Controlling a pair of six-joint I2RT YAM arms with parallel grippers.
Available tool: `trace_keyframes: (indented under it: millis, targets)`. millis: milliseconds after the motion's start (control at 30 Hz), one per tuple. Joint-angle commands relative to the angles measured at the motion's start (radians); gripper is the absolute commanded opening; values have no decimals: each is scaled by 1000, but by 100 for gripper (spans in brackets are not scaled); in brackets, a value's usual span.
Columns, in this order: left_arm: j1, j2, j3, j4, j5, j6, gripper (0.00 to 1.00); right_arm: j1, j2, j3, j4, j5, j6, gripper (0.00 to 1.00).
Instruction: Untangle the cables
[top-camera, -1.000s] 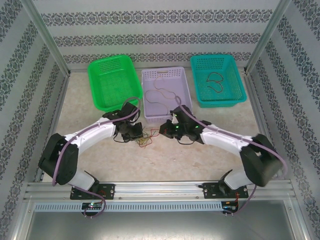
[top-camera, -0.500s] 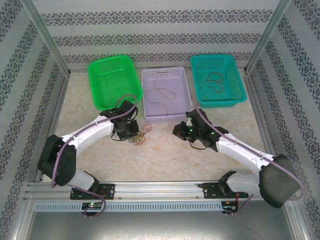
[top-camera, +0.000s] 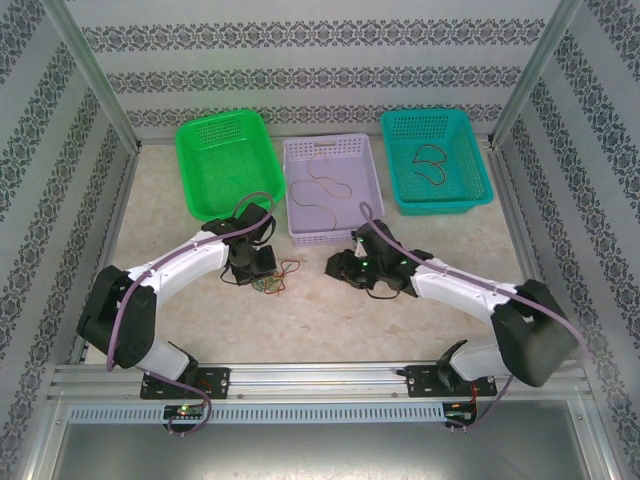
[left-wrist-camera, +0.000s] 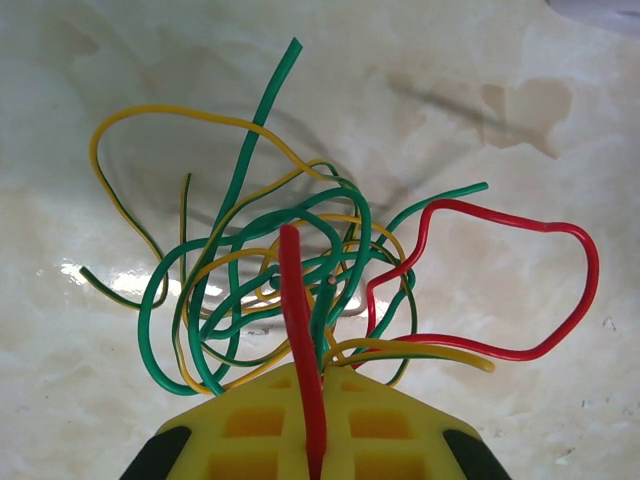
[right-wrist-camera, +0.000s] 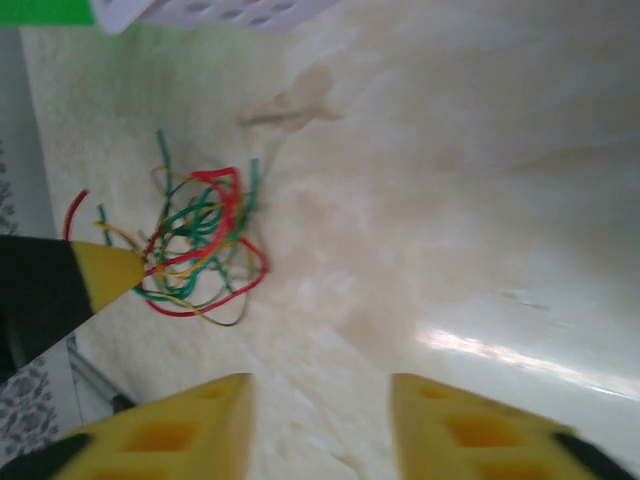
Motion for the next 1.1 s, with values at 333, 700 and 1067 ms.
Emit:
trace_keyframes:
  millis: [333,700,1067]
  targets:
    - [23,-158,-18,-64,-13,-90,65,113,322,55,522,41,354,47]
    - [154,-278,-228,-18,127,-344,47,145,307,68,515,142,377,48]
    - [156,-232,-370,320,210,-479,42,164,418,176,489,123,397,41]
